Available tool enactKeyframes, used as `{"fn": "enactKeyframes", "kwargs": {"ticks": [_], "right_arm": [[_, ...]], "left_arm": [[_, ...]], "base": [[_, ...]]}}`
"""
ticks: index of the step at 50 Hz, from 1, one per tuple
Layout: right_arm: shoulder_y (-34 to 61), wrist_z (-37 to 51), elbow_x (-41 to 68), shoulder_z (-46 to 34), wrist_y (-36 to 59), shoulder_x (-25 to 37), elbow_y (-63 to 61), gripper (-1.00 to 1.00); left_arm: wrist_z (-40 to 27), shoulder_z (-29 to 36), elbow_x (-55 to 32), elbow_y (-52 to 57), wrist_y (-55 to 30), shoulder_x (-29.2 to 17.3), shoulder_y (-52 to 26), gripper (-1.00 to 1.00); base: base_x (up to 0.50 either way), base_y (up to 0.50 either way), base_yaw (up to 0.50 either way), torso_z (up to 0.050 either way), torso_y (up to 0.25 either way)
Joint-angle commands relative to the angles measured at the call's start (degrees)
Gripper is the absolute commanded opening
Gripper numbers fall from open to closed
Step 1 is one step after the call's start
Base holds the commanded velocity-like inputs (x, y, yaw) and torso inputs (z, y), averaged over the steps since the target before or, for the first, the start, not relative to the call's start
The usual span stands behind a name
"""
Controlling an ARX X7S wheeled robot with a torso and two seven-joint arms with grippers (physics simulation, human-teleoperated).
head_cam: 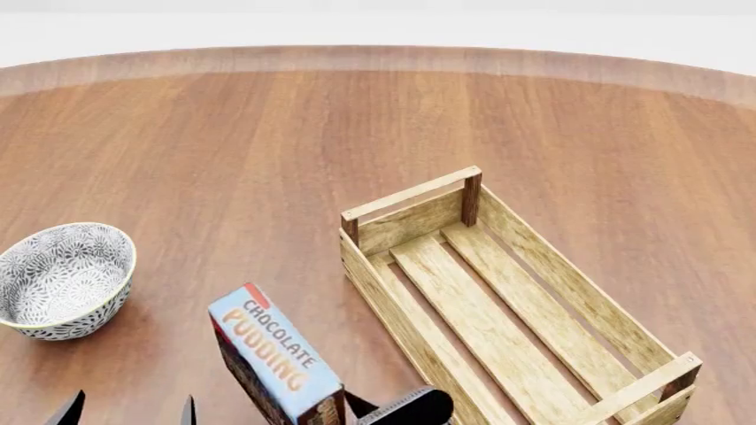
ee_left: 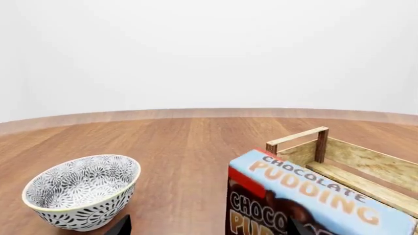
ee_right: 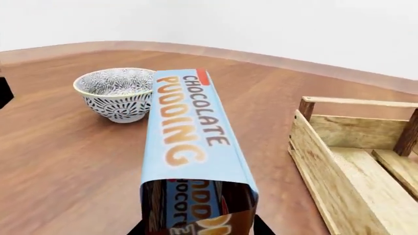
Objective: Pick up the chocolate pudding and put it in the tray.
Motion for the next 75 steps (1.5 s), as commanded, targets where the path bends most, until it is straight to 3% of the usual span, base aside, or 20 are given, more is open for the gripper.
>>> {"fn": "enactKeyframes", "kwargs": {"ticks": [1, 54, 75], "right_arm": [[1.57, 1.92, 0.76, 2.93, 2.94, 2.70, -5.99, -1.00], [9.67, 4.86, 6.20, 11.91, 1.53, 5.26, 8.27, -1.00], [13.06, 7.93, 3.51, 13.04, -4.20, 4.99, 18.81, -1.00]], "left_arm": [[-0.31, 0.20, -0.23, 0.16, -0.13, -0.22, -0.05, 1.00], [-1.20, 1.36, -0.80, -0.66, 0.36, -0.79, -0.63, 1.00], [-1.49, 1.88, -0.90, -1.16, 0.57, -0.97, -0.93, 1.00]], "base": [[0.00, 0.00, 0.00, 0.000, 0.000], [0.00, 0.00, 0.00, 0.000, 0.000], [0.00, 0.00, 0.00, 0.000, 0.000]]}}
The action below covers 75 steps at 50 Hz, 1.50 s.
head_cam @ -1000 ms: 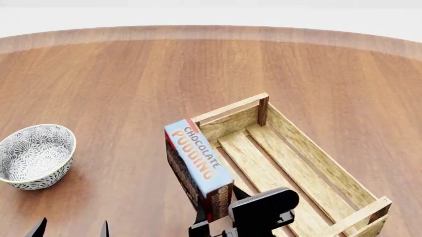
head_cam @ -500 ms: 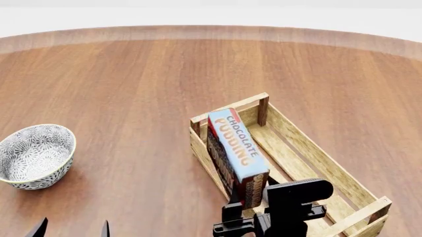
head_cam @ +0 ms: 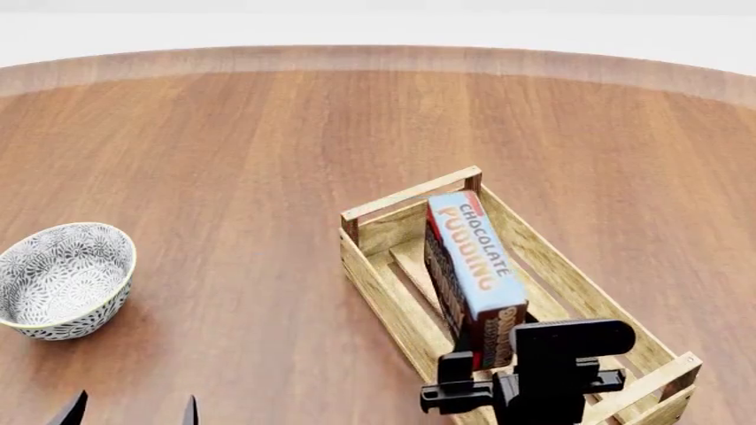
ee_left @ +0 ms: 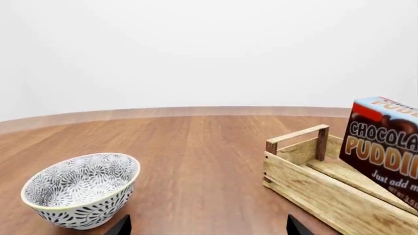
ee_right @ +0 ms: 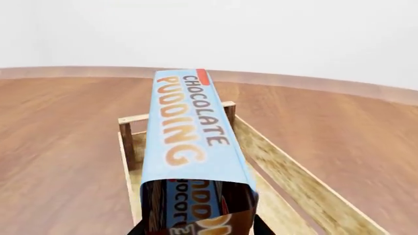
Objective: Pick up the chocolate pudding and put it in the tray.
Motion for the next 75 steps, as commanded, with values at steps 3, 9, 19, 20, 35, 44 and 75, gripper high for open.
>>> {"fn": "enactKeyframes", "kwargs": {"ticks": [3, 9, 19, 20, 35, 44, 75], "right_arm": [[2.30, 3.93, -5.05, 0.44, -4.22, -0.19, 6.40, -1.00], [3.42, 5.02, -6.29, 0.30, -6.70, -0.67, 9.53, -1.00], [5.69, 4.68, -6.51, 0.86, -11.67, -2.10, 17.05, -1.00], [5.48, 5.07, -6.63, 0.82, -11.65, -2.14, 16.77, -1.00], [10.36, 1.69, -5.90, 2.02, -20.11, -4.76, 32.25, -1.00], [11.08, 1.12, -7.21, 3.79, -20.58, -5.39, 34.79, -1.00], [10.06, -0.61, -16.74, 14.68, -19.09, -6.66, 34.90, -1.00]], "left_arm": [[-0.24, 0.36, -0.06, -0.09, -0.04, -0.14, -0.15, 1.00], [-0.35, 0.46, -0.10, -0.29, -0.02, -0.18, -0.30, 1.00], [-0.44, 0.68, -0.10, -0.69, 0.42, -0.28, -0.30, 1.00], [-0.46, 0.70, -0.14, -0.59, 0.34, -0.30, -0.30, 1.00], [-0.78, 1.06, -0.14, -0.60, 0.42, -0.44, -0.34, 1.00], [-0.85, 1.22, -0.32, -0.63, 0.51, -0.56, -0.37, 1.00], [-1.20, 1.82, -0.56, -1.22, 0.78, -0.80, -0.85, 1.00]], "base": [[0.00, 0.00, 0.00, 0.000, 0.000], [0.00, 0.00, 0.00, 0.000, 0.000], [0.00, 0.00, 0.00, 0.000, 0.000], [0.00, 0.00, 0.00, 0.000, 0.000], [0.00, 0.00, 0.00, 0.000, 0.001], [0.00, 0.00, 0.00, 0.000, 0.000], [0.00, 0.00, 0.00, 0.000, 0.000]]}}
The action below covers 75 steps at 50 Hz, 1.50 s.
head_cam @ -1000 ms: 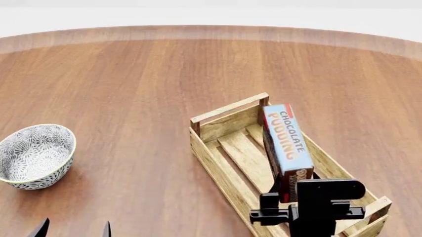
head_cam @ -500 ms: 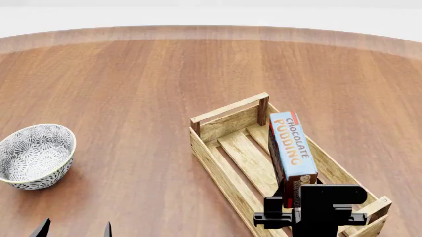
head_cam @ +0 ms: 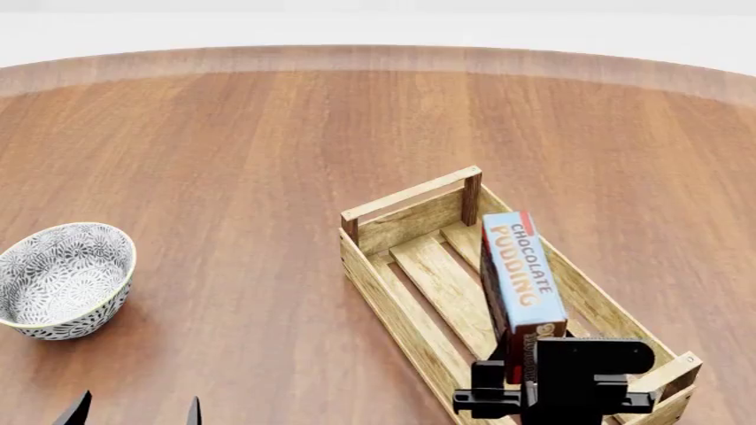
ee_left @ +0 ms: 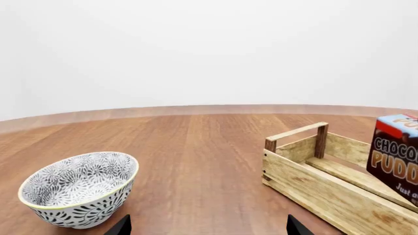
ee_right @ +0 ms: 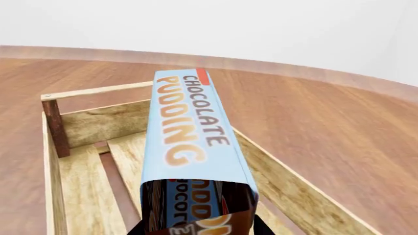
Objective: Pick up the chocolate pudding and put it in the tray.
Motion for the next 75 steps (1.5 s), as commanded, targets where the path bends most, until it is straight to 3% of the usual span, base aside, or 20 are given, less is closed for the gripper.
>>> {"fn": "enactKeyframes", "kwargs": {"ticks": [1, 4, 5, 32, 50, 75], "right_arm": [[-0.14, -0.16, -5.14, 4.29, -0.07, -0.47, 0.16, -1.00], [-0.13, -0.36, -5.56, 5.13, 0.10, -0.57, 0.16, -1.00], [0.06, 0.17, -5.61, 5.58, 0.93, -0.66, 0.16, 1.00], [0.14, -1.37, -7.80, 8.43, -2.27, -1.16, -0.41, 1.00], [-21.34, -0.27, -6.28, 7.49, 21.87, 0.38, -57.88, 1.00], [-38.68, 0.31, -2.25, 6.67, 18.46, 1.09, -86.30, 1.00]], "left_arm": [[-0.18, 0.22, -0.04, -0.07, 0.21, -0.13, 0.01, 1.00], [-0.25, 0.23, -0.09, -0.06, 0.18, -0.18, -0.05, 1.00], [-0.24, 0.26, -0.12, 0.04, 0.09, -0.22, -0.06, 1.00], [-0.85, 0.64, -0.51, 1.71, 0.04, -0.87, 0.60, 1.00], [-2.92, 0.25, 0.26, 7.77, 0.22, -2.37, 3.07, 1.00], [-5.30, 0.57, 2.32, 19.41, 1.01, -5.41, 9.04, 1.00]], "base": [[0.00, 0.00, 0.00, 0.000, 0.000], [0.00, 0.00, 0.00, 0.000, 0.000], [0.00, 0.00, 0.00, 0.000, 0.000], [0.00, 0.00, 0.00, 0.000, 0.000], [0.00, 0.00, 0.00, 0.000, 0.000], [0.00, 0.00, 0.00, 0.000, 0.000]]}}
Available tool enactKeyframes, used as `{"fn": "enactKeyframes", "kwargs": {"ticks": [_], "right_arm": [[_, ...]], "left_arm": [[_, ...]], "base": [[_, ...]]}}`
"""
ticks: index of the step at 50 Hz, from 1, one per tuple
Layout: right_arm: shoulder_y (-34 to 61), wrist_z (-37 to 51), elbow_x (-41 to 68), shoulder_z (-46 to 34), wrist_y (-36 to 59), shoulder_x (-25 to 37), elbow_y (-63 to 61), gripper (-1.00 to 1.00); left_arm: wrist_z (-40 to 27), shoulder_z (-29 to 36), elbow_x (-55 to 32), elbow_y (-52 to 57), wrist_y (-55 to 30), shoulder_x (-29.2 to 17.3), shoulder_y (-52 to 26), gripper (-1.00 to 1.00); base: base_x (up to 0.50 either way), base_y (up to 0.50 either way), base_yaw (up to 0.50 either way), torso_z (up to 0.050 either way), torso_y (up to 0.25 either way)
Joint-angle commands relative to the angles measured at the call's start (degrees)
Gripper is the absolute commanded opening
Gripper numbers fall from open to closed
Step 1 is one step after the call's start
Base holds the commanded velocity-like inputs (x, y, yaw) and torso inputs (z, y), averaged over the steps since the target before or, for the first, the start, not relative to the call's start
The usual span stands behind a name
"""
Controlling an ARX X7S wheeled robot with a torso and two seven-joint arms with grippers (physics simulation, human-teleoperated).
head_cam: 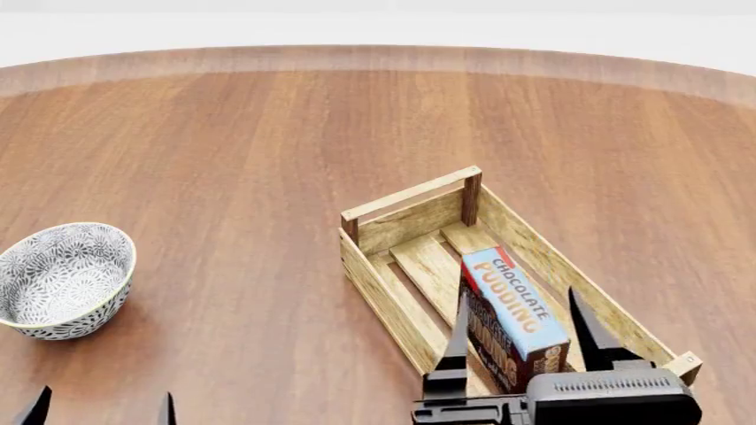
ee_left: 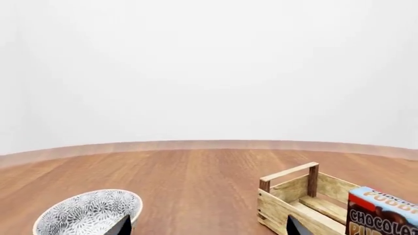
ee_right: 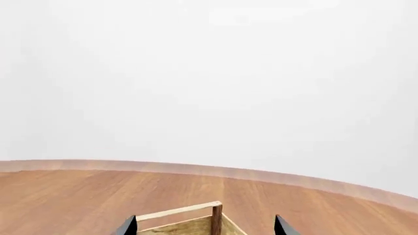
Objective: Pick up the chocolate pudding and put it in the tray.
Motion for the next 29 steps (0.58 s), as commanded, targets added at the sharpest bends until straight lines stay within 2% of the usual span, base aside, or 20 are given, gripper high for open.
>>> {"fn": "enactKeyframes", "kwargs": {"ticks": [1, 29], "right_arm": [[-7.71, 0.15, 1.59, -0.54, -1.44, 0.48, -12.11, 1.00], [-16.21, 1.11, 2.82, -2.62, -8.23, 1.01, -20.03, 1.00]], "left_arm": [[-1.02, 0.31, 1.18, 5.17, 0.42, -1.37, 2.80, 1.00], [-1.92, 1.11, 2.55, 10.89, 0.86, -3.12, 5.86, 1.00]], "base": [[0.00, 0.00, 0.00, 0.000, 0.000], [0.00, 0.00, 0.00, 0.000, 0.000]]}}
